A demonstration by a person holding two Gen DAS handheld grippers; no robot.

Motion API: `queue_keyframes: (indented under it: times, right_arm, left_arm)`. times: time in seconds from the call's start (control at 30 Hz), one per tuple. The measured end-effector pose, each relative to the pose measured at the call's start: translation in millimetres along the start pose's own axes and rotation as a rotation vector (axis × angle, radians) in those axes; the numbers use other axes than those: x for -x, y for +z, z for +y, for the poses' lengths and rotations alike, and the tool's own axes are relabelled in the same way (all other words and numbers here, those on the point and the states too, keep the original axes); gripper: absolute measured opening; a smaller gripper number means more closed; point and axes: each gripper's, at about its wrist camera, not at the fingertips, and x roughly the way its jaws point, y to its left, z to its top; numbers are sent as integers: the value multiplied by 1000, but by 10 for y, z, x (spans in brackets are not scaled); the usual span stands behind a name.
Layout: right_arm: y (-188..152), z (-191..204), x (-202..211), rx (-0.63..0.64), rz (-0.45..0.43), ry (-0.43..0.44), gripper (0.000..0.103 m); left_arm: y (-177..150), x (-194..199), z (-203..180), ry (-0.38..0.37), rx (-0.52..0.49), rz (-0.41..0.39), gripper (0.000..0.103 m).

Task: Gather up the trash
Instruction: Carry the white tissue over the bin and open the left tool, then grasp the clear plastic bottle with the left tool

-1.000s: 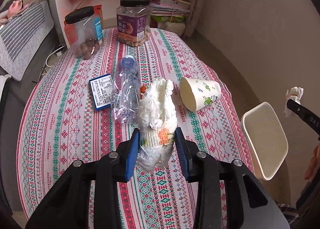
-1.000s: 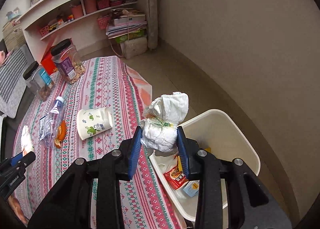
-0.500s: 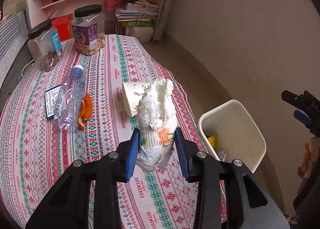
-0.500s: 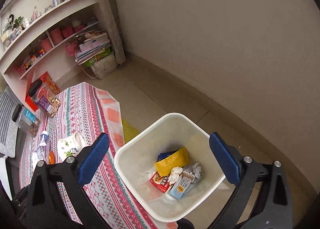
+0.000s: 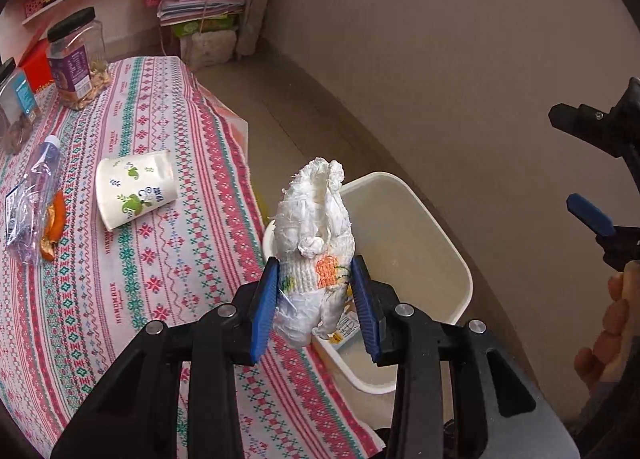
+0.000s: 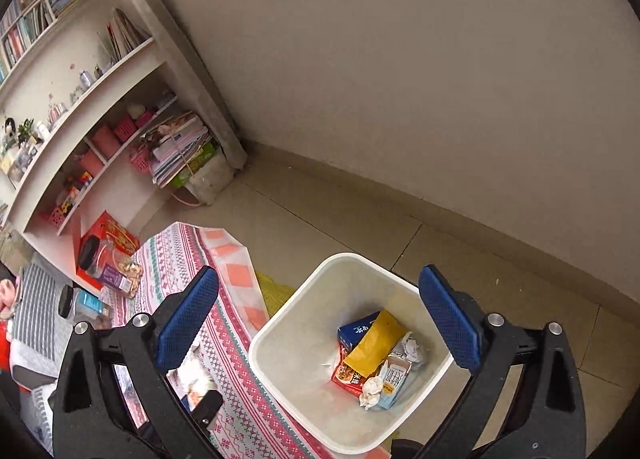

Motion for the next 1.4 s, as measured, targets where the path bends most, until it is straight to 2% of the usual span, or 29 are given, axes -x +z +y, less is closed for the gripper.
queue_keyframes:
  times: [0.07,0.1,0.13,0.23,0.43,0.6,0.87,1.13,1.3,1.4]
  right_arm:
    - [16,-55,17,-14,-3,0,96]
    - [24,-70,15,-19,-3,0,96]
    - [31,-78,11,-23,-1,1,96]
    - [23,-63,11,-18,2,3,96]
    - [-62,183,-50,55,33,13,96]
    - [-170,458,-113,132,57,18,96]
    - [-391,898,-275,252,119,27,96]
    - [-568,1293,-413,319,167,65,96]
    - [-672,1494,-511,363,193,74,96]
    - [-737,1598,-565,394,209,72,96]
  left_arm:
    - [29,-71,-78,-31,9,18,41]
    - [49,-103,-105,-46,14,28,47]
    - [70,-129,-114,-55,18,36,58]
    - [97,-153,-123,-64,9,47,64]
    - [46,-46,93,67,-49,4,69]
    - [29,38,459,172,-45,-10,70]
    - [92,173,1259,297,67,-11,70]
    - [392,246,2102,495,177,-72,70]
    - [587,130,2628,542,287,-33,70]
    - [661,-45,2845,526,323,46,70]
